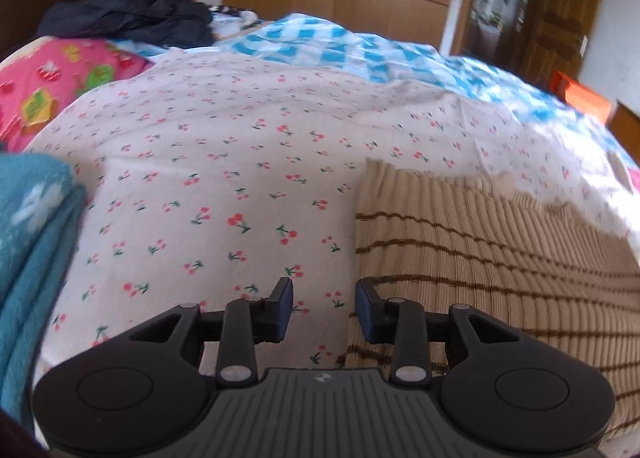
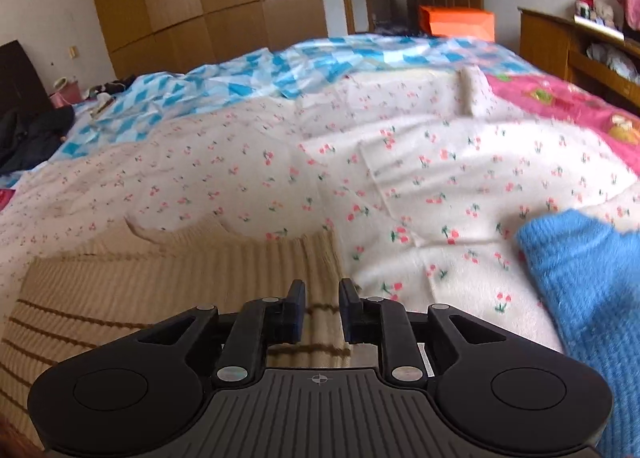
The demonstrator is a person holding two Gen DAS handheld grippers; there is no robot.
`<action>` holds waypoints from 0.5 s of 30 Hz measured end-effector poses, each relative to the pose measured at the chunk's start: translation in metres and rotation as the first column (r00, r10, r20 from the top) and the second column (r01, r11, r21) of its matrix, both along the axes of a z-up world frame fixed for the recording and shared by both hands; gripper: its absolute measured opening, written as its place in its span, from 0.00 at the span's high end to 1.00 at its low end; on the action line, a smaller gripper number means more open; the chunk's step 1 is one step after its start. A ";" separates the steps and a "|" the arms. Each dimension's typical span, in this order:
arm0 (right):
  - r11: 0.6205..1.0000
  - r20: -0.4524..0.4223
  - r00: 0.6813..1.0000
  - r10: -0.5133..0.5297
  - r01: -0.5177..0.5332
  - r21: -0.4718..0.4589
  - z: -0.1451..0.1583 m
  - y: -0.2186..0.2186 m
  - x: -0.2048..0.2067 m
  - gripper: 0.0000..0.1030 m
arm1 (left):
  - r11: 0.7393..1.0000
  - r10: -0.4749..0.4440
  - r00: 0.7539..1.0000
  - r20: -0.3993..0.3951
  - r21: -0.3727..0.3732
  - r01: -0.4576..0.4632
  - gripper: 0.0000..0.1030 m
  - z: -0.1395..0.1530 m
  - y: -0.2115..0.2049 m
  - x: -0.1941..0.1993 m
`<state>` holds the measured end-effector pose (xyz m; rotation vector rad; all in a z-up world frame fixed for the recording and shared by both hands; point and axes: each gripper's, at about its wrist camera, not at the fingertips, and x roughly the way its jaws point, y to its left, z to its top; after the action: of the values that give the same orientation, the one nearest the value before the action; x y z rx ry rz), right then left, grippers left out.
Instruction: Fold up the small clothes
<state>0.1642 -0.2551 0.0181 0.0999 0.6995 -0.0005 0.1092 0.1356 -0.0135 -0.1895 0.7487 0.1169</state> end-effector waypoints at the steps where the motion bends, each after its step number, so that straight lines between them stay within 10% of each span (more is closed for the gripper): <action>1: 1.000 0.002 1.000 0.025 -0.025 -0.004 0.006 0.009 0.000 0.78 | 1.000 0.018 1.000 0.009 0.000 -0.018 0.61 0.003 0.001 -0.005; 15: 0.901 -0.215 0.876 0.432 -0.430 0.058 0.008 0.239 0.055 0.55 | 0.942 0.069 0.998 -0.010 -0.328 -0.068 0.60 0.000 0.024 -0.078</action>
<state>0.2188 -0.0157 0.0257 -0.0519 0.9358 0.4280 0.0313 0.1593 -0.0130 -0.5343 0.7566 0.0572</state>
